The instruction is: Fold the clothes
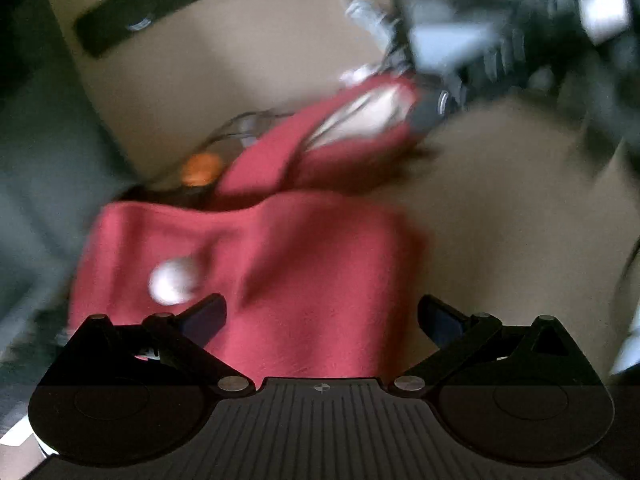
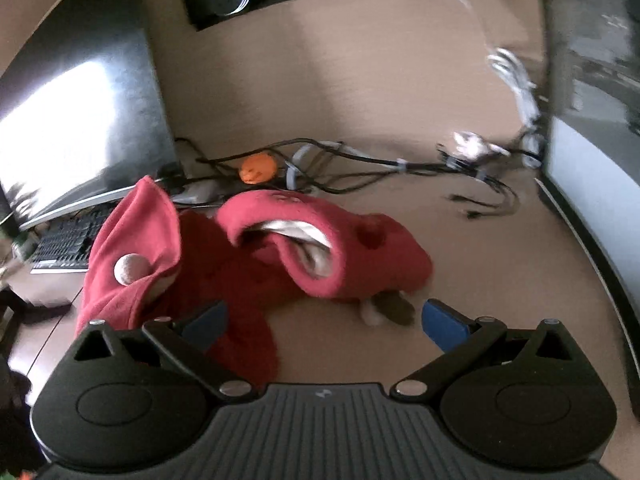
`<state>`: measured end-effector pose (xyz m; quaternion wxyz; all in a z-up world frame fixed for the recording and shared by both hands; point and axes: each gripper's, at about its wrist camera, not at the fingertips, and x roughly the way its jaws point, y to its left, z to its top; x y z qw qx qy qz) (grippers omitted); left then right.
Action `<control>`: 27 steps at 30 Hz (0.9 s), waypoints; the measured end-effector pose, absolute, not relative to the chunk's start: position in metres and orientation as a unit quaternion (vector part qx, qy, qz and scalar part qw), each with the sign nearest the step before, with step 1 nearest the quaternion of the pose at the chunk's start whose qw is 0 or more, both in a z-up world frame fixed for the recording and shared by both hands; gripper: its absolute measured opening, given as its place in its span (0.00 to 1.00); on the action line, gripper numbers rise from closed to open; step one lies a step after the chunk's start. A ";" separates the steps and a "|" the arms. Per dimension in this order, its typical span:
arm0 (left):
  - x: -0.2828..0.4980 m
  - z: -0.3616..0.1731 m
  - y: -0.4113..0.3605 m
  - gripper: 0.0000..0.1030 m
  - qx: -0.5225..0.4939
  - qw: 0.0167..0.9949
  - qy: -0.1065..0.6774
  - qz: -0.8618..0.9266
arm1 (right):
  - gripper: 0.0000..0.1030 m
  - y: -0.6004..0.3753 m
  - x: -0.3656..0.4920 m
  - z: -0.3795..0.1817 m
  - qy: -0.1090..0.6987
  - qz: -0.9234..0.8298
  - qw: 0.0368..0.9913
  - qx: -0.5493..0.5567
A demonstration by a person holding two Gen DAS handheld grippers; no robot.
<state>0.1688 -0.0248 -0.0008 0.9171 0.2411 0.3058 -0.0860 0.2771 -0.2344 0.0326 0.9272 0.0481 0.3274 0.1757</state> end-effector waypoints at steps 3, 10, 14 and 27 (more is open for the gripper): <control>0.171 0.002 0.009 1.00 0.197 0.933 0.299 0.026 | 1.00 -0.207 0.288 0.026 0.333 0.225 0.915 0.028; 0.143 0.009 0.156 1.00 0.060 0.888 0.307 0.339 | 1.00 -0.117 0.299 0.009 0.324 0.293 0.898 -0.053; 0.106 -0.008 0.202 1.00 0.023 0.846 0.349 0.402 | 1.00 -0.082 0.298 0.010 0.306 0.305 0.896 -0.100; 0.076 0.074 0.221 1.00 -0.123 0.919 0.205 0.312 | 1.00 -0.096 0.281 -0.037 0.384 0.204 0.889 -0.142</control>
